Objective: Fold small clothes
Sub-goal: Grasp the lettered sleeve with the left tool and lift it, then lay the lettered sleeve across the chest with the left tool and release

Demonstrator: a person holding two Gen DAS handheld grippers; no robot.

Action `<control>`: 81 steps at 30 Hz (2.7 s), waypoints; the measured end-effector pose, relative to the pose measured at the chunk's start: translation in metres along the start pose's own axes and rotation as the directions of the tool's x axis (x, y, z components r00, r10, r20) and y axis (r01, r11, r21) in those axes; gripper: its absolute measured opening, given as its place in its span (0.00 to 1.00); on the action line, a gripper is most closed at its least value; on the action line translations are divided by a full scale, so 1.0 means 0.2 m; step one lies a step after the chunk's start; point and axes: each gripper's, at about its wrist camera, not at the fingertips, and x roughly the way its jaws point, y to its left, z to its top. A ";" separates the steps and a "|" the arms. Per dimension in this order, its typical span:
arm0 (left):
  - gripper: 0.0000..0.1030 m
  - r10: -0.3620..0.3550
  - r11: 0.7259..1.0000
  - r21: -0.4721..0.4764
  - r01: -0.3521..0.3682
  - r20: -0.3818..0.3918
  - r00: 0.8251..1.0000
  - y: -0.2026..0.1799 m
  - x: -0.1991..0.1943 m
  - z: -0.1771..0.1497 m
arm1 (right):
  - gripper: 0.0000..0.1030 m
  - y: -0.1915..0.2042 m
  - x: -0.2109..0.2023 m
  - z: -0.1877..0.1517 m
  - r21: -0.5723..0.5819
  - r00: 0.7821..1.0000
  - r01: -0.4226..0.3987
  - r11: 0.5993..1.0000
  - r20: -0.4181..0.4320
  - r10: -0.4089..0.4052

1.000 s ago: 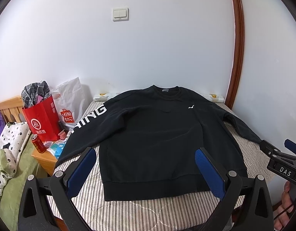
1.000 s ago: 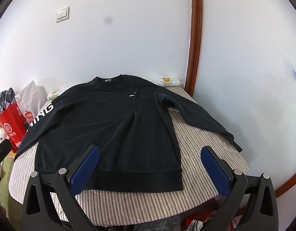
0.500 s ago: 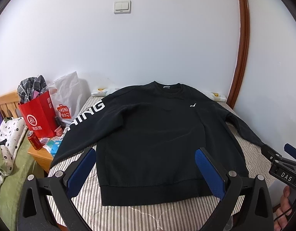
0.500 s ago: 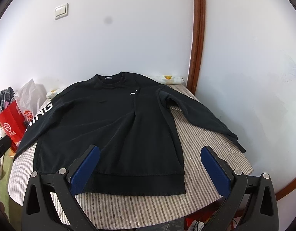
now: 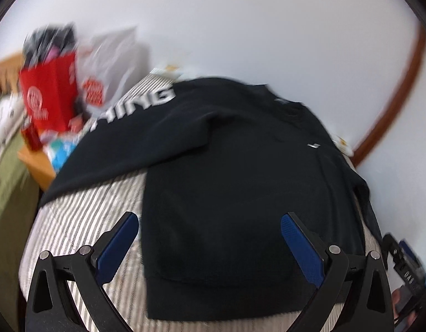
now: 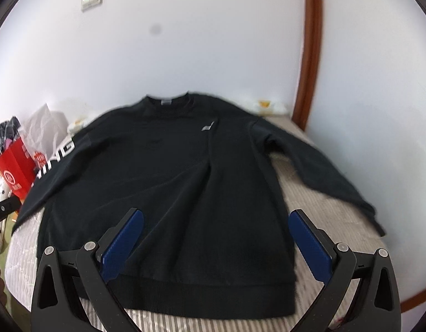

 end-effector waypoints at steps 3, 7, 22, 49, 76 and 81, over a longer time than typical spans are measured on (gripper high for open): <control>0.99 0.002 0.995 -0.097 -0.005 -0.030 1.000 0.18 0.11 0.01 | 1.00 0.04 0.14 0.00 -0.001 0.999 -0.017 1.000 -0.035 0.017; 0.88 0.017 0.978 -0.209 -0.024 -0.032 0.999 0.40 0.22 0.01 | 1.00 0.11 0.30 -0.01 -0.025 0.997 -0.022 0.999 -0.080 0.020; 0.62 -0.059 0.906 -0.415 0.087 0.082 0.995 0.71 0.43 0.10 | 1.00 0.15 0.54 -0.09 -0.034 0.989 -0.021 0.999 -0.148 0.016; 0.08 0.033 0.990 0.125 -0.065 0.244 0.969 -0.33 0.34 0.67 | 1.00 -0.23 0.35 -0.02 -0.087 0.999 0.042 0.995 0.032 -0.040; 0.50 0.044 0.973 0.224 -0.053 0.047 0.998 -0.30 0.40 0.30 | 0.99 -0.18 0.31 0.00 -0.100 0.999 0.039 0.994 0.033 -0.036; 0.50 0.144 0.980 0.144 -0.139 -0.027 0.989 0.07 0.36 0.17 | 0.69 0.13 0.41 0.12 -0.212 0.999 -0.046 0.976 0.020 0.051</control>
